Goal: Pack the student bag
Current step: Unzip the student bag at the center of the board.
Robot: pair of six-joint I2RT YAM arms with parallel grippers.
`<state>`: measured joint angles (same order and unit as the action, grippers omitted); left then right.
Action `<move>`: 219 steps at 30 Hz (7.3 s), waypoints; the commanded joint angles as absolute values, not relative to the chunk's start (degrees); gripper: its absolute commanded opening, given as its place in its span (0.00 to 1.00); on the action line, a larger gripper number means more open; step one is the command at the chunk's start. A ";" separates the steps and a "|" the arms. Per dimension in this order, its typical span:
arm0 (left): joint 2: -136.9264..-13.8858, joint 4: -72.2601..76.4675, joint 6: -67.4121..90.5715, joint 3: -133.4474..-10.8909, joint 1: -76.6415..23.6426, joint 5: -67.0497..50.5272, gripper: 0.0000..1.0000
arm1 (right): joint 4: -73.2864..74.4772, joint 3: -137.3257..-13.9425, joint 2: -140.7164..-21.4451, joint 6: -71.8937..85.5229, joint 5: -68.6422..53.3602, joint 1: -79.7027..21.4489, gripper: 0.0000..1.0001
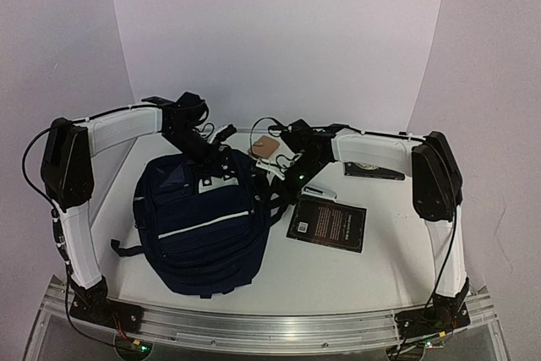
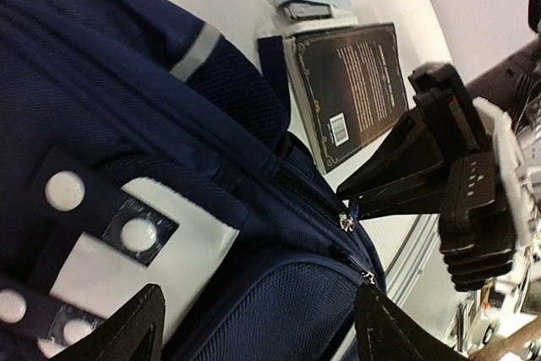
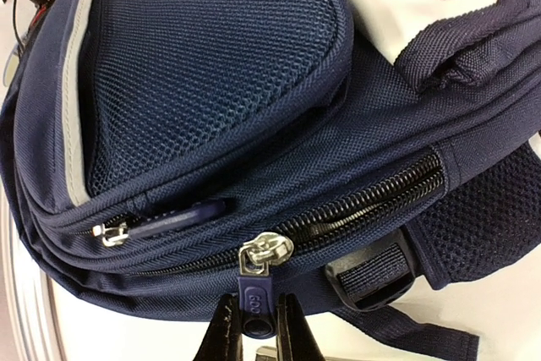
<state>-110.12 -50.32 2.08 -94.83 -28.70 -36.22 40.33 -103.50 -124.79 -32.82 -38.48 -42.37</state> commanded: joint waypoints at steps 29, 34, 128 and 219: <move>-111.88 -41.21 3.84 -90.28 -30.27 -27.09 0.00 | 43.94 -106.76 -124.46 -19.24 -50.97 -39.92 0.00; -111.76 -38.52 11.77 -90.79 -25.74 -22.96 0.00 | 43.90 -101.14 -121.61 -17.20 -52.96 -39.91 0.00; -122.72 -48.45 -10.25 -108.80 -21.61 -28.25 0.00 | 30.68 -97.32 -118.98 -4.93 -44.96 -39.29 0.00; -112.28 -67.57 38.38 -104.58 -57.48 10.69 0.60 | 30.77 -97.52 -121.80 6.35 -54.31 -37.53 0.00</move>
<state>-110.03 -60.71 31.07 -103.63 -56.16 4.99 32.83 -95.15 -121.37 5.44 -51.98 -37.89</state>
